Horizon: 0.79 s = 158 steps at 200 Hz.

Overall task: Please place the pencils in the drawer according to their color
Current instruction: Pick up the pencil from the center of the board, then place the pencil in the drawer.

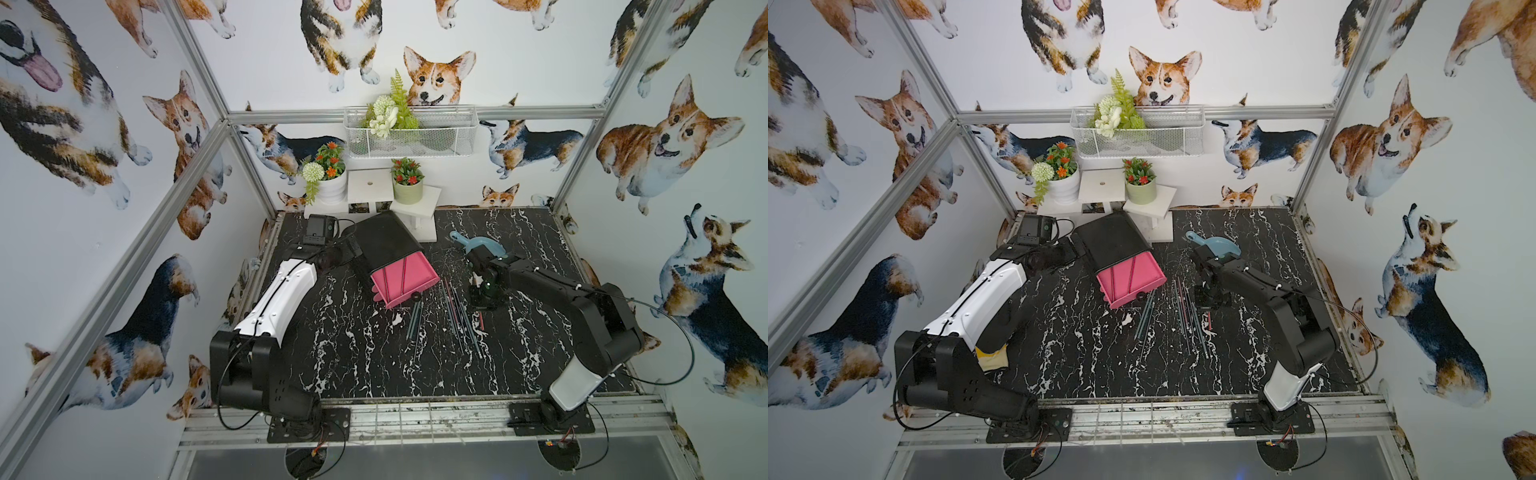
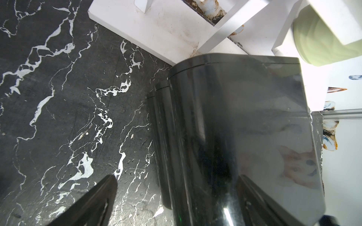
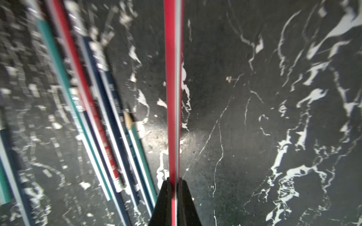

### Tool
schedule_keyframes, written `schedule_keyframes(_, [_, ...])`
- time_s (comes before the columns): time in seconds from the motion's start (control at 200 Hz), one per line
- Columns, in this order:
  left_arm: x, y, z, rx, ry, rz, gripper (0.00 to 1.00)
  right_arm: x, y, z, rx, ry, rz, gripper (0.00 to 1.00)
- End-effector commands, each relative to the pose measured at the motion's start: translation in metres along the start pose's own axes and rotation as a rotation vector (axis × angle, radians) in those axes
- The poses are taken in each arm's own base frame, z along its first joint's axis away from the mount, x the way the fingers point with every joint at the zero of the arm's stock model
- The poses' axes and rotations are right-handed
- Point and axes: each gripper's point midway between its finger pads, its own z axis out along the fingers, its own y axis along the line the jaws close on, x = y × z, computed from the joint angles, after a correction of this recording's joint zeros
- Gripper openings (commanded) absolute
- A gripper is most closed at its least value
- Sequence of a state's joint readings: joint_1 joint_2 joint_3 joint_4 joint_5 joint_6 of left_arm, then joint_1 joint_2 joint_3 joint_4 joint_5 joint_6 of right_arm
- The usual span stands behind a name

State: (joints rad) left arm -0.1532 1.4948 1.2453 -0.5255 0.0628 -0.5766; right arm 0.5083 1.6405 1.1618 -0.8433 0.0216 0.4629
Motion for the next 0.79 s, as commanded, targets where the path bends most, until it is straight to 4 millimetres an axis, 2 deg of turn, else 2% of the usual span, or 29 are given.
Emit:
schedule_keyframes(0.0, [-0.002,-0.002,-0.001,0.010,-0.008,0.004,1.00,0.002,0.003,-0.031,-0.037,-0.021,0.003,0.00])
schedule_keyframes(0.17, [-0.002,-0.002,-0.001,0.011,-0.008,0.004,1.00,-0.001,0.028,-0.087,-0.188,-0.092,-0.002,0.00])
schedule_keyframes(0.31, [-0.002,-0.002,-0.001,0.012,-0.011,0.005,1.00,0.003,0.065,-0.124,-0.383,-0.085,-0.039,0.00])
schedule_keyframes(0.631, [-0.002,-0.002,-0.001,0.009,-0.007,0.005,1.00,0.009,0.148,-0.162,-0.788,0.064,-0.073,0.00])
schedule_keyframes(0.786, [-0.003,-0.003,-0.001,0.010,-0.006,0.008,1.00,0.012,0.173,-0.164,-0.893,0.160,-0.041,0.00])
